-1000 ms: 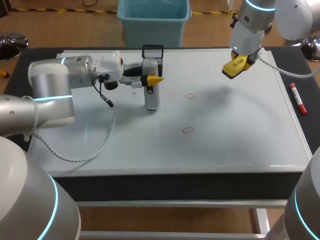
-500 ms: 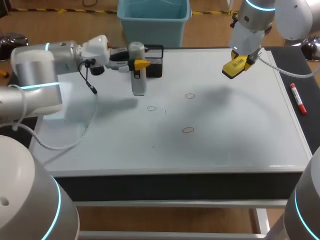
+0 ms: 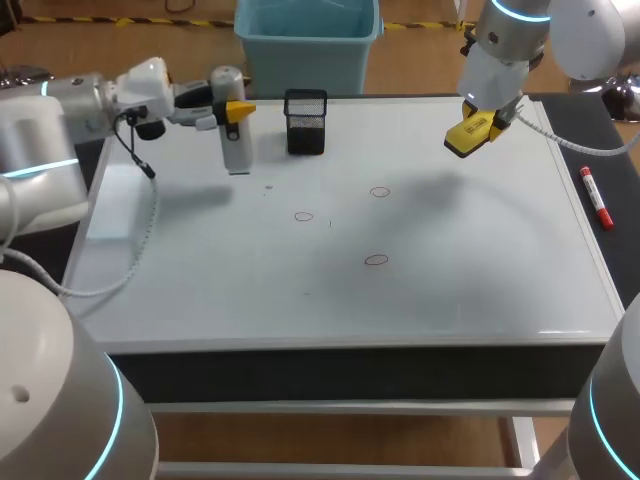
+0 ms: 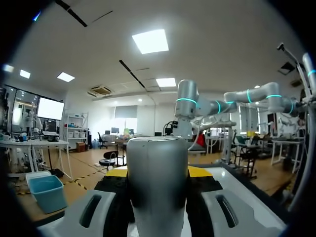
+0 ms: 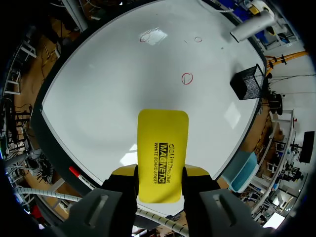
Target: Pick up the inspection probe, press it on each red-marked spot on the whiteboard one by one, put down the probe, pick up the eraser, and wipe off all the red marks.
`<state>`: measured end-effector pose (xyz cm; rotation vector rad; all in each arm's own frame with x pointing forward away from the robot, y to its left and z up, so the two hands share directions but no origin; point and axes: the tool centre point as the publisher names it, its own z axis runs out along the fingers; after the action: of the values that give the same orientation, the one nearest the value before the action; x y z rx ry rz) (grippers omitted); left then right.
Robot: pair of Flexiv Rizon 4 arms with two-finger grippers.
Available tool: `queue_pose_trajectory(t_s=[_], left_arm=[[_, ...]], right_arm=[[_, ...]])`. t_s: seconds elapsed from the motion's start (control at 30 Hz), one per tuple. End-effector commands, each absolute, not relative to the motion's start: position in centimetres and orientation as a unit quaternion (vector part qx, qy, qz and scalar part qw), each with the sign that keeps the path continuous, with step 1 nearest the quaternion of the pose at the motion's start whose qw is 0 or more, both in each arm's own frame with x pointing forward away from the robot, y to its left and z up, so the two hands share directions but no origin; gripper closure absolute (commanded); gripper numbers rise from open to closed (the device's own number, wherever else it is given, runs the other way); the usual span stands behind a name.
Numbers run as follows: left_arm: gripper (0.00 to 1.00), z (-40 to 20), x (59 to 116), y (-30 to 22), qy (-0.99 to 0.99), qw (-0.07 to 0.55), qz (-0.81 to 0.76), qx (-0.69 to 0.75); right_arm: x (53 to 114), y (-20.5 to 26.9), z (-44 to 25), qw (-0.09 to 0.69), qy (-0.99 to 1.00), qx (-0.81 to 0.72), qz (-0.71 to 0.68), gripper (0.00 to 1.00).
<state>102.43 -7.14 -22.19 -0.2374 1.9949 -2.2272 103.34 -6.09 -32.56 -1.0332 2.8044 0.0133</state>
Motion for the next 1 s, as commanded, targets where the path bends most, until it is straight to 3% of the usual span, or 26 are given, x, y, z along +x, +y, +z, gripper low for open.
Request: queue_pose_trajectory(t_s=[0.03, 0.43, 1.0], left_arm=[[1.00, -21.8, 102.7, -5.8, 0.665, 0.077, -0.738, -0.083], [1.00, -22.3, 104.1, -1.7, 0.671, 0.100, -0.726, -0.114], [1.00, -22.3, 104.2, -1.1, 0.673, 0.101, -0.723, -0.119]], right_arm=[[103.4, -6.1, -32.4, 0.073, 0.936, -0.346, 0.003, 1.00], [103.4, -6.1, -32.4, 0.073, 0.936, -0.346, 0.003, 1.00], [103.4, -6.1, -32.4, 0.073, 0.936, -0.346, 0.003, 1.00]])
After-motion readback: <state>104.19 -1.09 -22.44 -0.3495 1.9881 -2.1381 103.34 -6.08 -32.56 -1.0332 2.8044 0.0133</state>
